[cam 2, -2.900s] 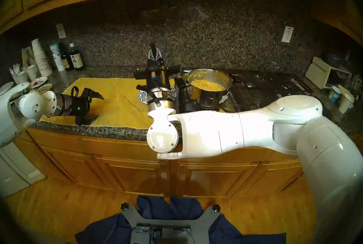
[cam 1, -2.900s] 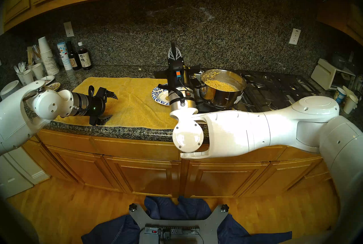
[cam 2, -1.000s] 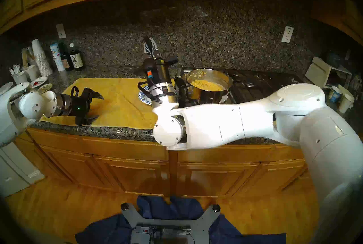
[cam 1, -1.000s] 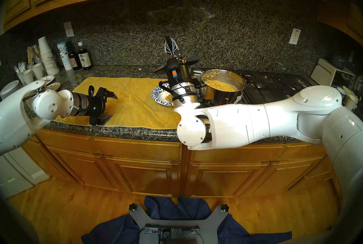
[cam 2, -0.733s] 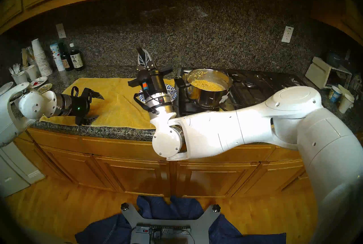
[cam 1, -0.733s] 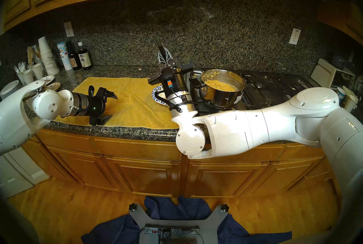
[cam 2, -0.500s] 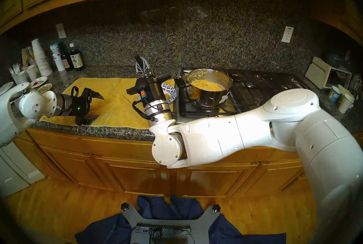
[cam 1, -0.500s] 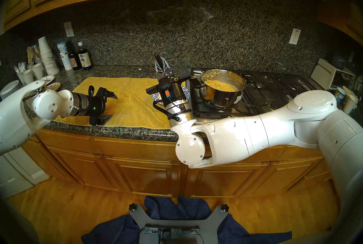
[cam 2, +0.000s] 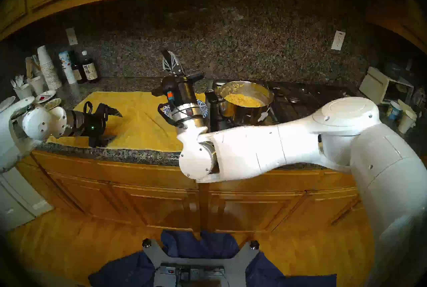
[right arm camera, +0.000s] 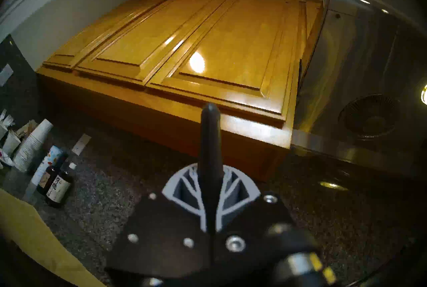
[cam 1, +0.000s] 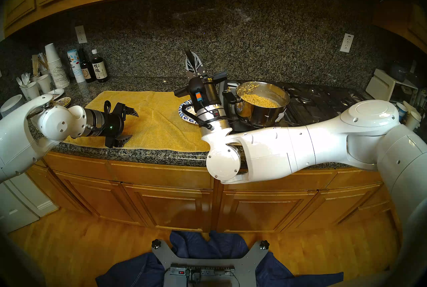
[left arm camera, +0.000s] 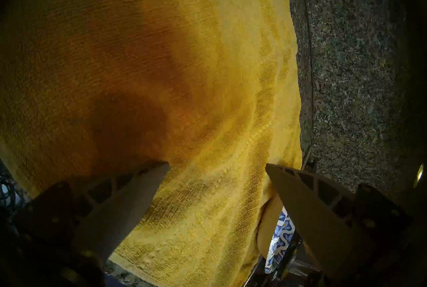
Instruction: Scoop oatmeal into bowl
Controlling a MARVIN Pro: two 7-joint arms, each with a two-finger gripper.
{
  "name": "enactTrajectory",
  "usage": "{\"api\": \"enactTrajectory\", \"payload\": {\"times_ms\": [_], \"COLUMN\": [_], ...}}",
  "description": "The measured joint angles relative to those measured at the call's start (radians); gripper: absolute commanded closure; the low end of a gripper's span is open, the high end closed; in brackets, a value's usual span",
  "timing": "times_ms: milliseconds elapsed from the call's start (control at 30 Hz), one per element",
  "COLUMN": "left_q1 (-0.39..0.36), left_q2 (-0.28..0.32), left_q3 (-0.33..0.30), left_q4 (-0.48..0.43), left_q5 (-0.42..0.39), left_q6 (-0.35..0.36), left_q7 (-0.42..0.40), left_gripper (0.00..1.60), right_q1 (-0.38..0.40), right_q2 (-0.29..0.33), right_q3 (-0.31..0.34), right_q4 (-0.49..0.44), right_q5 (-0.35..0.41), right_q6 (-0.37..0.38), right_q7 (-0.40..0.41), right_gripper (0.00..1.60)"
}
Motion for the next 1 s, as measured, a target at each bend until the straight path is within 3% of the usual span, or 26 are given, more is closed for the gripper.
{"api": "enactTrajectory", "payload": {"times_ms": [667, 1000], "left_q1": [0.000, 0.000], "left_q2": [0.000, 0.000], "left_q3": [0.000, 0.000], "left_q4": [0.000, 0.000], "left_q5": [0.000, 0.000], "left_q6": [0.000, 0.000], "left_q7": [0.000, 0.000], "left_gripper": [0.00, 0.00], "right_q1": [-0.017, -0.026], "right_q2": [-0.002, 0.007], "right_q3": [-0.030, 0.061], "right_q4": [-0.031, -0.068], "right_q5": [0.003, 0.152], "right_q6": [-0.011, -0.087], "right_q7": [-0.002, -0.009], "right_gripper": [1.60, 1.60]}}
